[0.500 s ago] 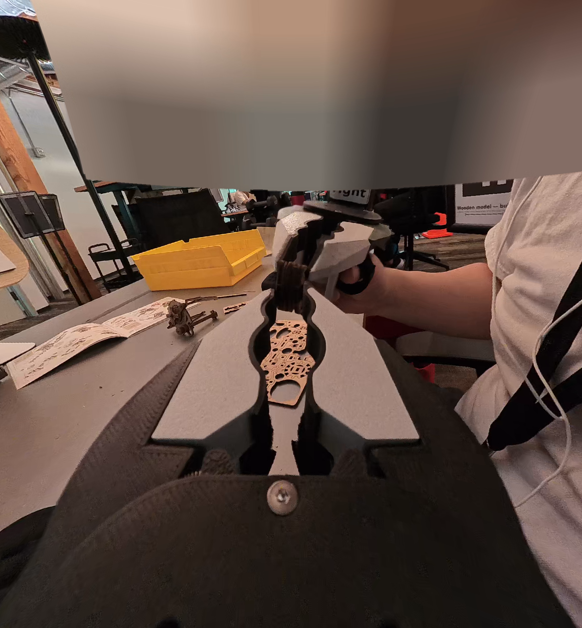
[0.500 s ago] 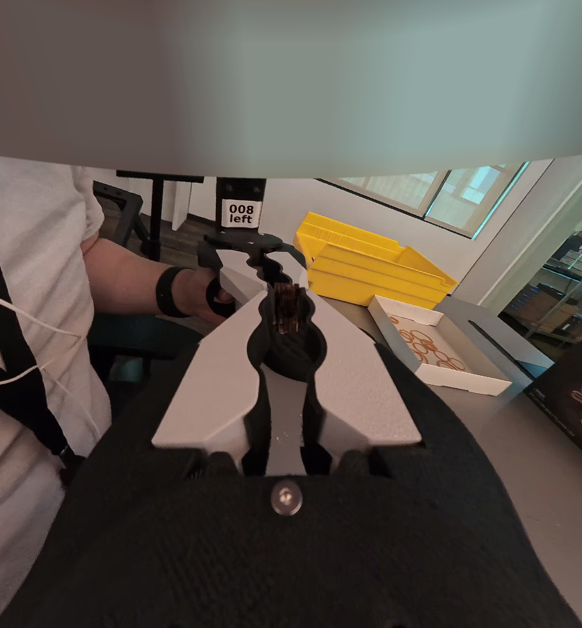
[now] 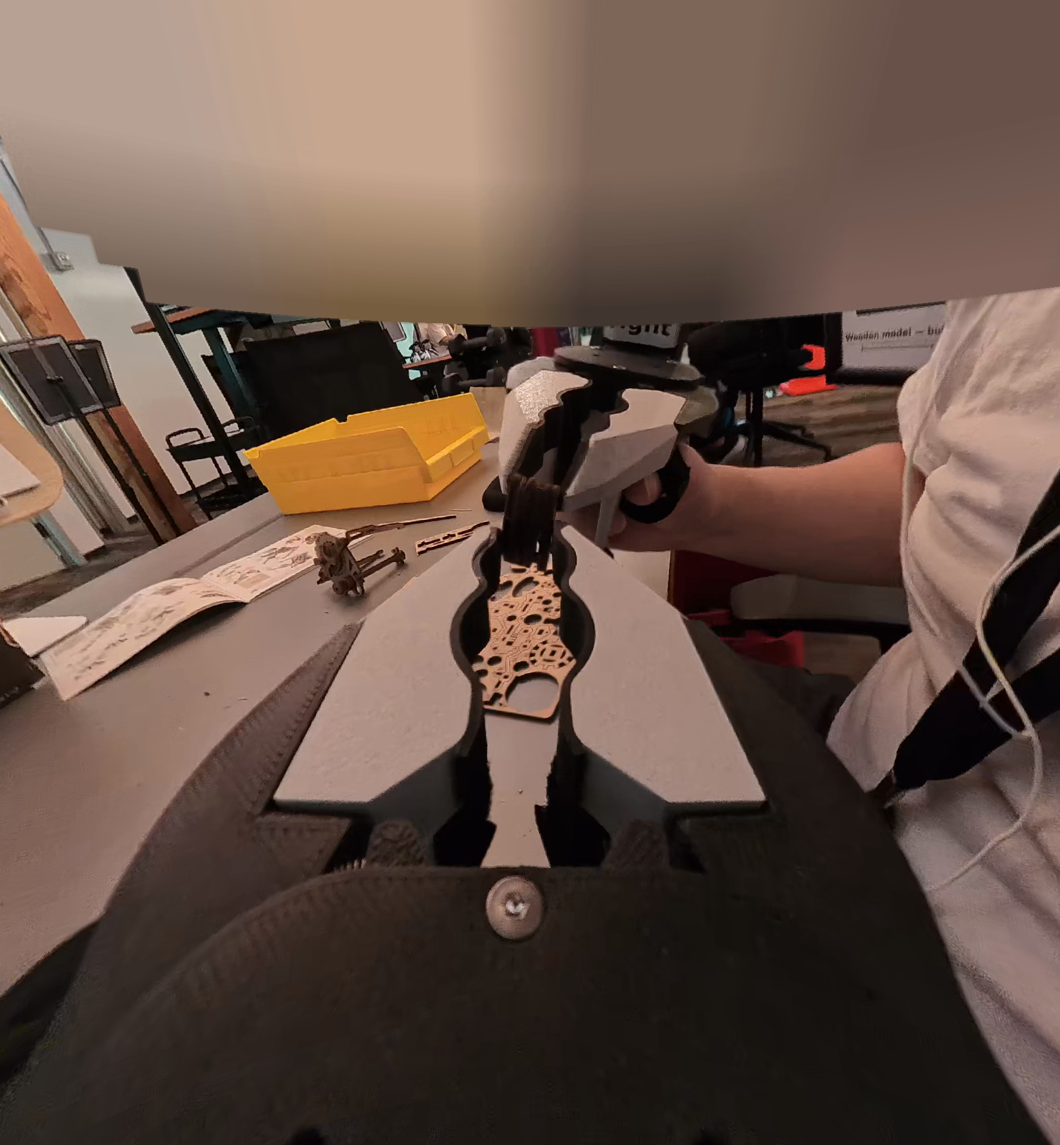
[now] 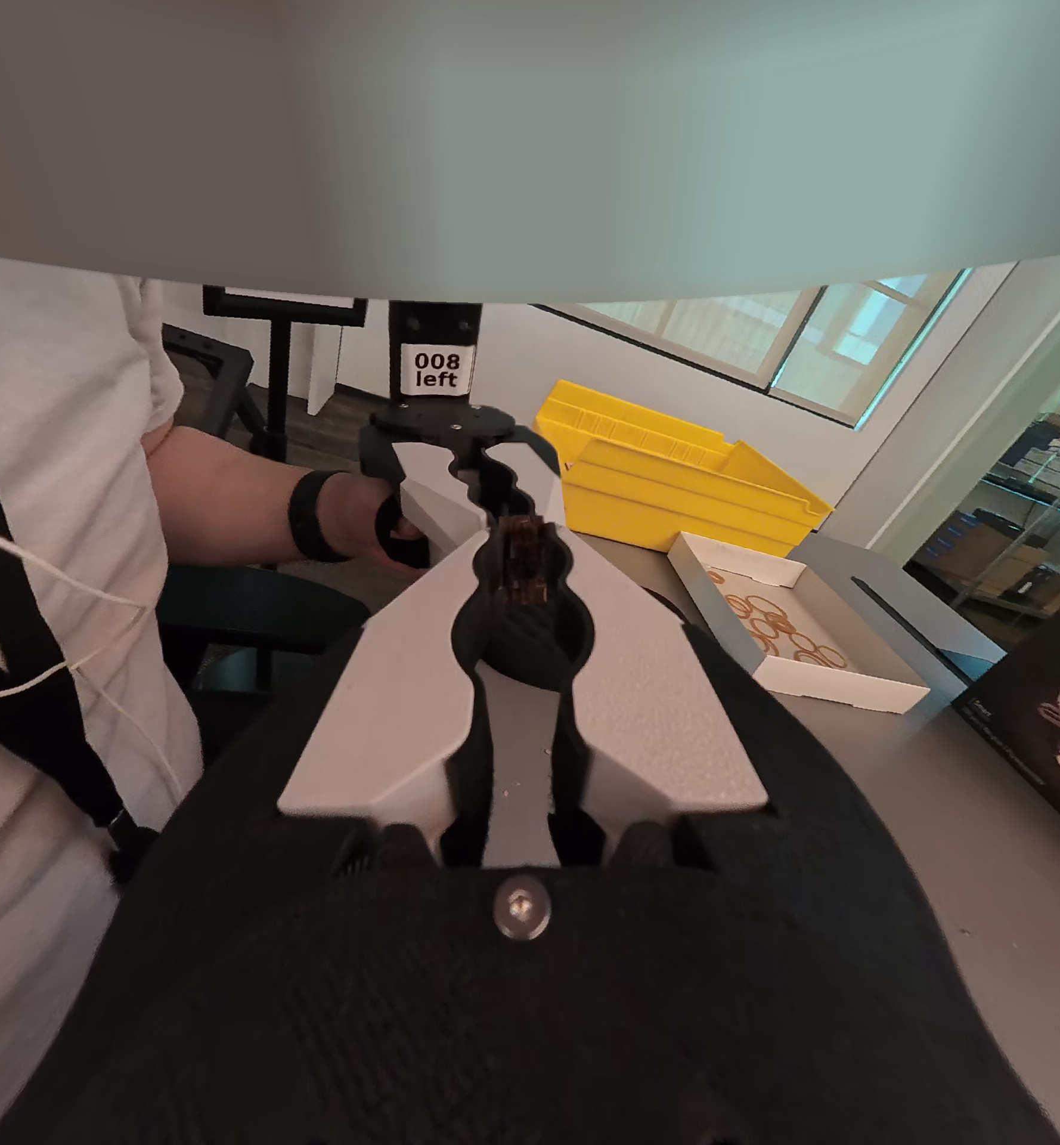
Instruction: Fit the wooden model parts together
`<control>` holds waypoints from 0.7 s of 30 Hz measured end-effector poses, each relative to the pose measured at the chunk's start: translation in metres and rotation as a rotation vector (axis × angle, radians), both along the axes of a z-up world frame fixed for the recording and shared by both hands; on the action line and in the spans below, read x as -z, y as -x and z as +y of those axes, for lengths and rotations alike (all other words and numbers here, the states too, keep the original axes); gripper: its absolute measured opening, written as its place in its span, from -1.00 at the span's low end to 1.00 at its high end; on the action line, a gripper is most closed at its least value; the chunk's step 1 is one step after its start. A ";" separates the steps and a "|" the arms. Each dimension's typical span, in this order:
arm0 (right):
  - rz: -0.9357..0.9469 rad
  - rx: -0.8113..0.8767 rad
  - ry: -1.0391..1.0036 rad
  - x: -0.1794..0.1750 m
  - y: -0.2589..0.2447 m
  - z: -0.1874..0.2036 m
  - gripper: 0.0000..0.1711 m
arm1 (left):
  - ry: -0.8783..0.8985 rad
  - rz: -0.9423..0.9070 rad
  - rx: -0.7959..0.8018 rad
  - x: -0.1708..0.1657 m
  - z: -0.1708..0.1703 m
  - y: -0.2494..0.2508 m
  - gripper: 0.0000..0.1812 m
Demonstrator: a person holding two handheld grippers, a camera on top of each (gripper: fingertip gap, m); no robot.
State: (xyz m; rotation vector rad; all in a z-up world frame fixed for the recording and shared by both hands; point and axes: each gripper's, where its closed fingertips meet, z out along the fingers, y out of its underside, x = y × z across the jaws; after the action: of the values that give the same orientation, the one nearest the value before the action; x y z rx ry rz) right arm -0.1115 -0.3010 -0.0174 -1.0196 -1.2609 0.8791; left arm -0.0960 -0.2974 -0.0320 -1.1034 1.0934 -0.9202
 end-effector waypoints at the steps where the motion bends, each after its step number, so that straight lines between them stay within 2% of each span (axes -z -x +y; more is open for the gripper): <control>1: -0.004 -0.012 -0.001 0.000 0.000 -0.002 -0.85 | -0.028 0.015 -0.005 -0.001 -0.001 0.001 -0.82; 9: -0.058 -0.129 0.092 0.009 -0.004 -0.008 -0.86 | -0.166 0.154 0.061 0.001 -0.014 0.002 -0.84; 12: -0.035 -0.173 0.165 0.009 -0.005 -0.007 -0.86 | -0.162 0.169 0.071 0.002 -0.012 0.000 -0.81; 15: -0.032 -0.191 0.227 0.012 -0.005 -0.003 -0.85 | -0.150 0.185 0.067 0.006 -0.009 -0.002 -0.86; 21: 0.014 -0.196 0.285 0.009 -0.004 0.003 -0.85 | -0.028 0.097 0.051 0.004 -0.002 -0.001 -0.88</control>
State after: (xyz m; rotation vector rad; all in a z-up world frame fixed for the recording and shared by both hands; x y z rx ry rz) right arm -0.1077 -0.2981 -0.0262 -1.1219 -1.2623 1.2416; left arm -0.0946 -0.2998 -0.0362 -1.1106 1.2157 -0.8961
